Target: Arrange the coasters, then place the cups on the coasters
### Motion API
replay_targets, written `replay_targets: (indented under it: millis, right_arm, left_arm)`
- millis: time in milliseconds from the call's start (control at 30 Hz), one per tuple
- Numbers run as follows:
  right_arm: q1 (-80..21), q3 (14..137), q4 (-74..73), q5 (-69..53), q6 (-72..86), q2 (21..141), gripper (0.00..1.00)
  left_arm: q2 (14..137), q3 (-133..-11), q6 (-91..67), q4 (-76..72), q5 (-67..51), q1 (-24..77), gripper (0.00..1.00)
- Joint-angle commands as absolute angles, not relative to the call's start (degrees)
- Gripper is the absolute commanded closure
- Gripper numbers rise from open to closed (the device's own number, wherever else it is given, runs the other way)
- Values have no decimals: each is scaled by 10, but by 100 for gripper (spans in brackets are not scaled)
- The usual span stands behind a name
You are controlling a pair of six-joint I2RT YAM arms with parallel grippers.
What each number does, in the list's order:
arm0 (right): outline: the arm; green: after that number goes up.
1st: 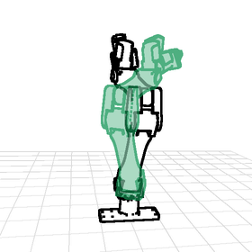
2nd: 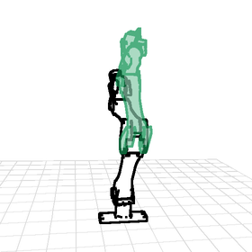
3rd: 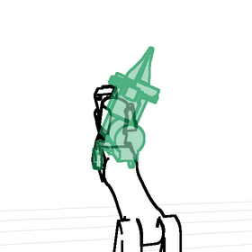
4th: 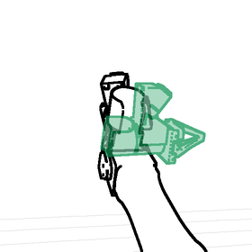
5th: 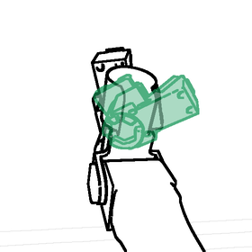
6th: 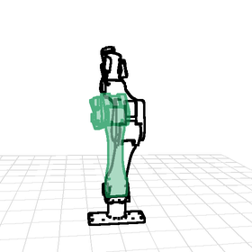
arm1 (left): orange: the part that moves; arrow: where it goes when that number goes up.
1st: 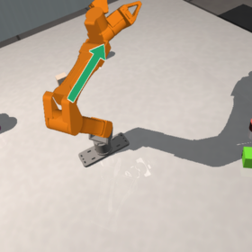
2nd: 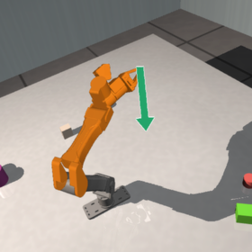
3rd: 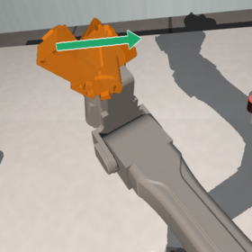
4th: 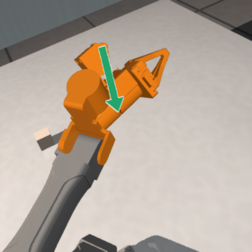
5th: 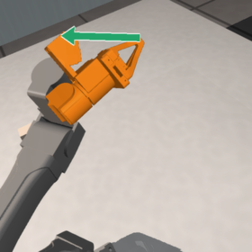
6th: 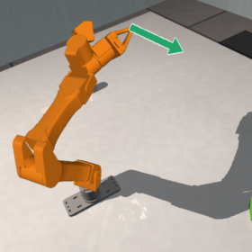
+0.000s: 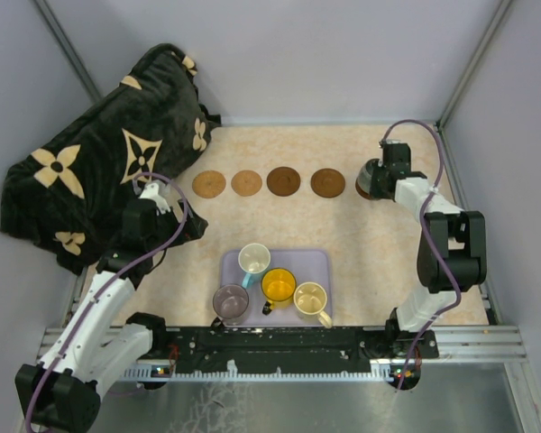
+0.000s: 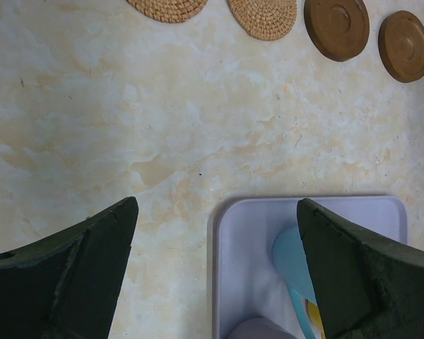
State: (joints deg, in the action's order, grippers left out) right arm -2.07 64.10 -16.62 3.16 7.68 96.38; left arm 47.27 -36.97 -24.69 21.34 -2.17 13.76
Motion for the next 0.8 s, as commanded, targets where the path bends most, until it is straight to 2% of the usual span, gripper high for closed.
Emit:
replay_targets:
  millis: [0,567,767]
  right_arm:
    - [-18,647,-151,66,78,929,81]
    - [-19,649,-137,84,72,942,81]
    - [-19,649,-136,84,74,969,77]
  left_arm:
    - [475,-363,-251,193,-32,137,0]
    - [475,-360,-245,193,-32,137,0]
    - [475,-360,-244,192,-32,137,0]
